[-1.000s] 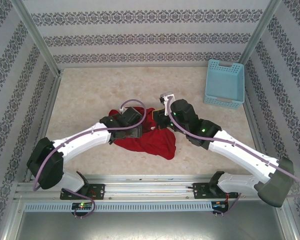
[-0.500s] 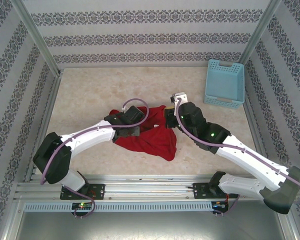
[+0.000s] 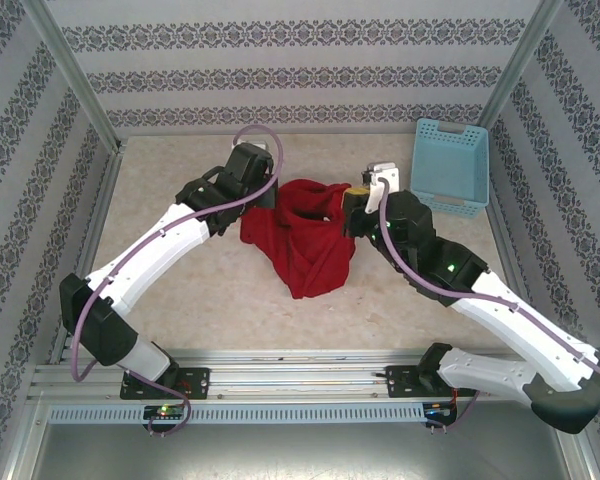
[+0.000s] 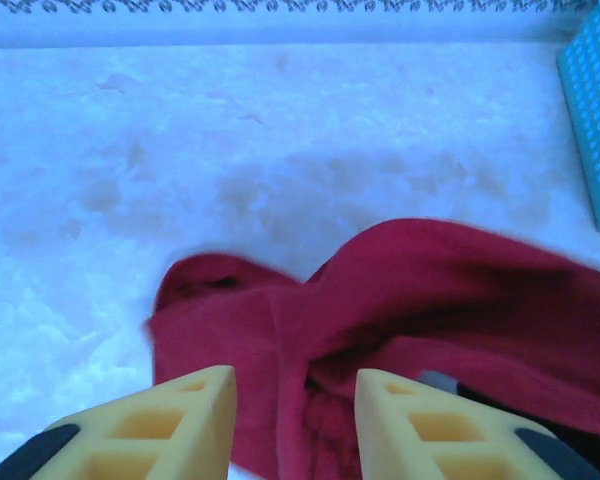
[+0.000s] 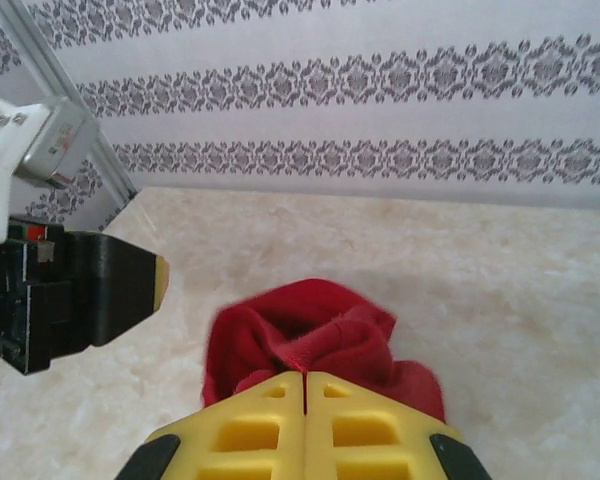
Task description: Fold the inside-out t-shirt
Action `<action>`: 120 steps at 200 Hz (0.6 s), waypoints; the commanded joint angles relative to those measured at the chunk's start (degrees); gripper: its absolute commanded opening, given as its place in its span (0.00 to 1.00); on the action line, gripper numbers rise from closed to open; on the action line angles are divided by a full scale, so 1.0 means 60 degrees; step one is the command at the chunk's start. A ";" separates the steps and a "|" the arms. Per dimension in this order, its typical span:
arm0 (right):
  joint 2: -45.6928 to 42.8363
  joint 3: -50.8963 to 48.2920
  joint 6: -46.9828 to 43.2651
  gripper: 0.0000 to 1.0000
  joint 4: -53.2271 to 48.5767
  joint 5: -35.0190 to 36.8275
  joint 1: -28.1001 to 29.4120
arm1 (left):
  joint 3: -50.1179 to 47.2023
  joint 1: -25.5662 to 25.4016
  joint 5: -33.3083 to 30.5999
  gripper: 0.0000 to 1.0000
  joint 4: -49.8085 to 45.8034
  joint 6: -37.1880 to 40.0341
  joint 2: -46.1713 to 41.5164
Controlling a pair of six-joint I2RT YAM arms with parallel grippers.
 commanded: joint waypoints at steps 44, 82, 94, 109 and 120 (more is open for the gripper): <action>-0.0152 -0.2237 0.1691 0.00 0.0878 -0.1131 0.0139 | -0.1982 -0.0950 0.1674 0.63 0.0612 -0.1541 0.0212; -0.0318 -0.2450 0.1779 0.00 0.0773 -0.1027 0.0158 | -0.2986 -0.1632 0.2260 0.63 0.2320 -0.2572 0.0155; -0.0336 -0.2519 0.1818 0.00 0.0716 -0.0934 0.0173 | -0.3157 -0.1844 0.2230 0.63 0.2452 -0.2677 0.0151; -0.0463 -0.2658 0.1868 0.00 0.0636 -0.0769 0.0172 | -0.3387 -0.2050 0.2059 0.62 0.2413 -0.2798 0.0146; -0.0596 -0.2719 0.1882 0.00 0.0580 -0.0573 0.0172 | -0.3680 -0.2128 0.2049 0.61 0.2628 -0.2891 0.0133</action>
